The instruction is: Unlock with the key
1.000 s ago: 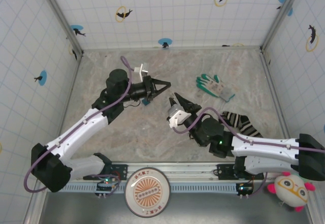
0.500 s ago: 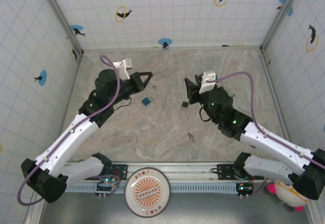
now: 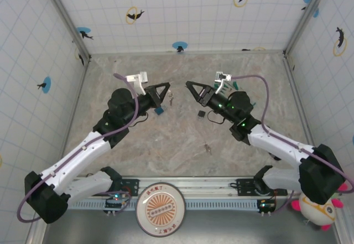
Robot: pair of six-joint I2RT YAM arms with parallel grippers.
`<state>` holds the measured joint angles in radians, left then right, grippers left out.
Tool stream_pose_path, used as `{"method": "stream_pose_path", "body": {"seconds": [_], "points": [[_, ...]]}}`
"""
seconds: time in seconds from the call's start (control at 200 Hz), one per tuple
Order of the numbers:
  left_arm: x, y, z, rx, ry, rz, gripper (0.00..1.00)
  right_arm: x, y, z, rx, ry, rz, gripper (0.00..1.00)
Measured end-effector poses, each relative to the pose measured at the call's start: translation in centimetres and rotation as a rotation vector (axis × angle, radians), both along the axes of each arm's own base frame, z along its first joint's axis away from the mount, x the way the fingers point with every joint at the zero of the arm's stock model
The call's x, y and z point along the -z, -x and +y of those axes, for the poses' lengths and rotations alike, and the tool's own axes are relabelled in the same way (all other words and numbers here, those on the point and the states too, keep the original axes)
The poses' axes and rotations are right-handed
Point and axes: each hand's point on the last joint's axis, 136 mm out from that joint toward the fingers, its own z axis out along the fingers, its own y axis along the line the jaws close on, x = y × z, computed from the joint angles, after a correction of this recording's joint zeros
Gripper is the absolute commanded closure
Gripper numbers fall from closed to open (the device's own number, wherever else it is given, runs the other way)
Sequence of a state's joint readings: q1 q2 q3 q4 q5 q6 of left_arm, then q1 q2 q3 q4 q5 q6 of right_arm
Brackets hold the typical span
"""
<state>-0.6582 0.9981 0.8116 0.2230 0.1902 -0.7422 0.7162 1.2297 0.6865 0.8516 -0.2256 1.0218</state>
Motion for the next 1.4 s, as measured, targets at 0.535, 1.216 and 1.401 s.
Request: {"method": "stream_pose_path", "body": {"seconds": [0.535,1.216,1.401], "points": [[-4.6,1.6,-1.0,0.075,0.174,-0.098,1.00,-1.8,3.9,3.2,-0.238,-0.130,-0.028,0.57],[-5.0,2.2,-1.7,0.110,0.206,-0.104,1.00,-2.7,4.3,4.2,-0.289,-0.157,-0.043,0.77],[-4.8,2.1,-1.6,0.102,0.205,-0.103,1.00,-2.9,4.4,4.2,-0.294,-0.165,-0.042,0.74]]}}
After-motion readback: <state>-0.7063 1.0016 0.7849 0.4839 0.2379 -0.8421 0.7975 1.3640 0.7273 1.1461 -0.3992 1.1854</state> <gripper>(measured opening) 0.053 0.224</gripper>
